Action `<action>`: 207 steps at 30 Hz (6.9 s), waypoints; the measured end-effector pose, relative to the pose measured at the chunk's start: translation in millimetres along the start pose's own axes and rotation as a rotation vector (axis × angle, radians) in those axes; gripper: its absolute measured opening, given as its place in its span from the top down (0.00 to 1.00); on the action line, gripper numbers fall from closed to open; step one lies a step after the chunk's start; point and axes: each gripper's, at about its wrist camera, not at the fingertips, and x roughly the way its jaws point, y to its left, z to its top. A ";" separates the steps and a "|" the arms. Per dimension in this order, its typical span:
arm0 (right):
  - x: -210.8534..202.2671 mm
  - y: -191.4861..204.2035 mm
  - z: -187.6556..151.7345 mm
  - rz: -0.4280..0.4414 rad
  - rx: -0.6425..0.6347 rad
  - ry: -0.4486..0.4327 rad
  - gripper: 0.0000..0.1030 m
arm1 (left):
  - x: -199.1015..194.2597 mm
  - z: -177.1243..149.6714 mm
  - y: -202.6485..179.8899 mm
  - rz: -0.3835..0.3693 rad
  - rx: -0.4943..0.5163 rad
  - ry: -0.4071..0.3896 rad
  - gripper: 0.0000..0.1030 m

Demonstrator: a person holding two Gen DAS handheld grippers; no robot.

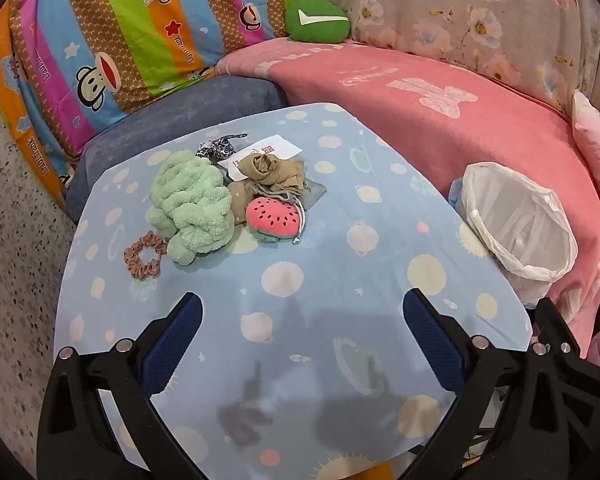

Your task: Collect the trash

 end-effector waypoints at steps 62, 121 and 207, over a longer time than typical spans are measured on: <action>5.7 -14.1 -0.8 -0.025 0.028 -0.003 0.06 | 0.2 -0.8 -12.5 -0.039 0.054 -0.029 0.07; 4.4 -23.9 3.9 -0.037 0.032 -0.012 0.06 | -1.3 2.6 -18.4 -0.061 0.071 -0.043 0.07; 49.1 290.8 76.3 0.581 -0.127 0.003 0.90 | 119.7 40.9 239.8 -0.106 -0.199 0.046 0.89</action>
